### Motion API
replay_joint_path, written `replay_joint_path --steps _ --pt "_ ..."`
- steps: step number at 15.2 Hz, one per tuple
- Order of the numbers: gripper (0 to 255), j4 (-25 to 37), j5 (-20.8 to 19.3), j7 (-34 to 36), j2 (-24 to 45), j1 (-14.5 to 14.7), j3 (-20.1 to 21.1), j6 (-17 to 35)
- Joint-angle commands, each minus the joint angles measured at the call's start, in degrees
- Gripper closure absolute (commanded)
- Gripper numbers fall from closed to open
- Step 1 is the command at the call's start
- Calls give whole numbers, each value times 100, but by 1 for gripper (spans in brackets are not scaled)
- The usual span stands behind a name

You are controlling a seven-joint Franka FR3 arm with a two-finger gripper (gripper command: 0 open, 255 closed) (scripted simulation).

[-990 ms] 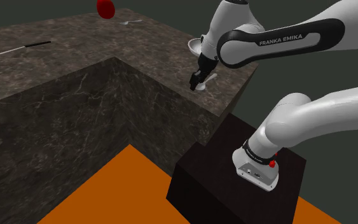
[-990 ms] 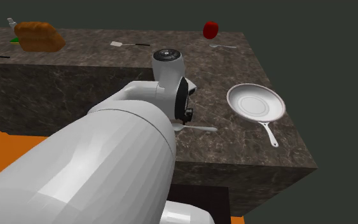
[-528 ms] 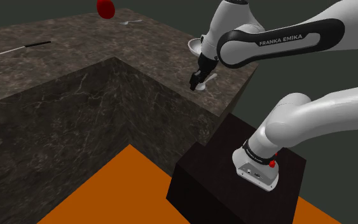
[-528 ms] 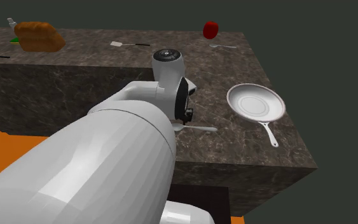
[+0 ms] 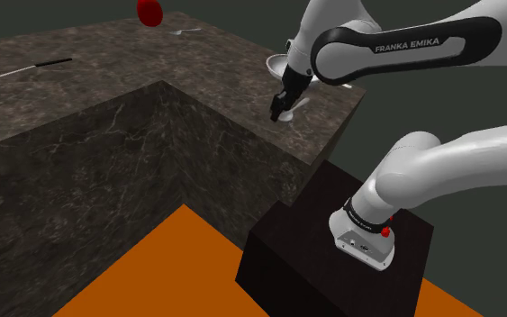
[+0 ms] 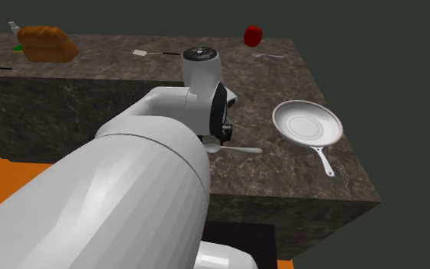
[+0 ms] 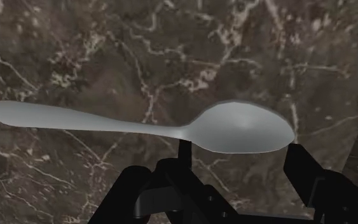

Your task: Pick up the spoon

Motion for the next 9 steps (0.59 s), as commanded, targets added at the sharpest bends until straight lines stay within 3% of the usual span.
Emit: replay_joint_path --steps 1,9 --pt "255 129 -1 0 -71 3 -6 -201" --pt "255 674 -19 -18 -194 -6 -39 -870"
